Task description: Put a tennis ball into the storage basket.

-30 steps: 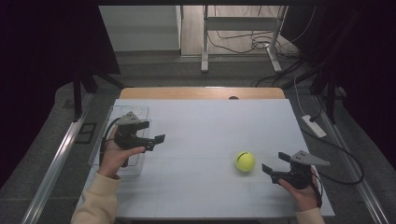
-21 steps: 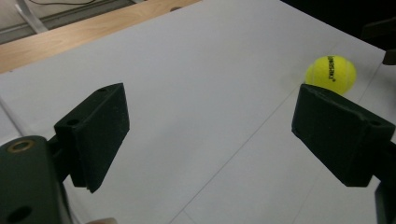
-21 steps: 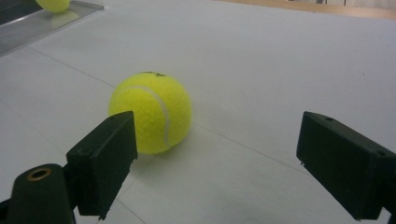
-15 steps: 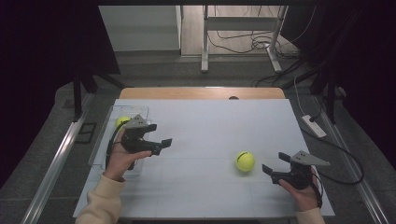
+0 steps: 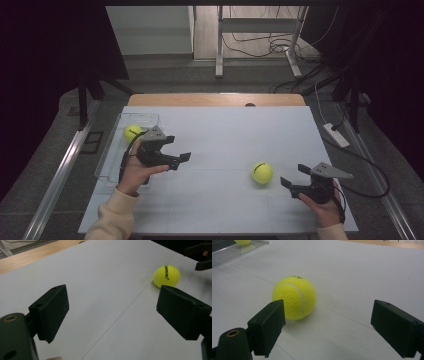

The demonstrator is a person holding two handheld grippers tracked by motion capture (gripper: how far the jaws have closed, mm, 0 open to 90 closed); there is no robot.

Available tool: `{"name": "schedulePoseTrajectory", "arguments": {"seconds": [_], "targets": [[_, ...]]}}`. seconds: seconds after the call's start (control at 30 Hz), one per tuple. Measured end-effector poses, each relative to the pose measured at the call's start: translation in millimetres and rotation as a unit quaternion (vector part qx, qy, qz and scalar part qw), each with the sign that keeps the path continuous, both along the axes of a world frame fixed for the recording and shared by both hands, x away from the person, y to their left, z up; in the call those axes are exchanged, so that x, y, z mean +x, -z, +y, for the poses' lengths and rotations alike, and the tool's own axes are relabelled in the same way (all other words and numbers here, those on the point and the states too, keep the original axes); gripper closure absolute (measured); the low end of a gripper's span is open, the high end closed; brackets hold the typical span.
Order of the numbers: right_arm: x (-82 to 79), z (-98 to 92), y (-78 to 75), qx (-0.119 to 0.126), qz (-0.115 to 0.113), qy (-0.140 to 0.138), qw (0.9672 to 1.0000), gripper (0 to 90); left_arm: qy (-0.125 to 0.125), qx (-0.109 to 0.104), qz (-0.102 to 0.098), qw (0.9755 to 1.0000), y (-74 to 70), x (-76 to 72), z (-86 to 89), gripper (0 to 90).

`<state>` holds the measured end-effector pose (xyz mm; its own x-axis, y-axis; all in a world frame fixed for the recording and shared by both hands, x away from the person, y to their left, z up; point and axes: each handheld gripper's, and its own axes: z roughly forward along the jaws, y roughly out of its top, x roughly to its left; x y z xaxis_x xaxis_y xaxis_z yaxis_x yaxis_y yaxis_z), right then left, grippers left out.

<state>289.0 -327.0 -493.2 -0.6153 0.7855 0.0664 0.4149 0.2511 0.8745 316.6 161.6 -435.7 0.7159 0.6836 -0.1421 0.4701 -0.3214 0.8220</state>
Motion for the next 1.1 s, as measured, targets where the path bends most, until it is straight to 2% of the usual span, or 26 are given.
{"name": "schedulePoseTrajectory", "arguments": {"seconds": [0.23, 0.47, 0.7, 1.1], "targets": [[0.2, -0.1, 0.1, -0.001, 0.0, -0.004, 1.0, 12.3, 0.008, 0.004, 0.013, 0.9999, 5.8, 2.5, -8.7, 12.0], [0.8, -0.4, 0.9, 0.0, 0.002, -0.003, 1.0, 12.3, 0.016, 0.006, 0.012, 0.9998, 7.5, 3.4, -12.7, 11.7], [0.7, 1.6, 1.8, 0.0, 0.004, -0.009, 1.0, 12.3, 0.036, 0.012, 0.013, 0.9992, 9.7, 2.8, -27.0, 11.4], [1.0, 1.3, 2.7, -0.001, 0.004, -0.012, 0.9999, 12.4, 0.046, 0.015, 0.017, 0.9987, 11.8, 4.4, -40.2, 11.4]]}}
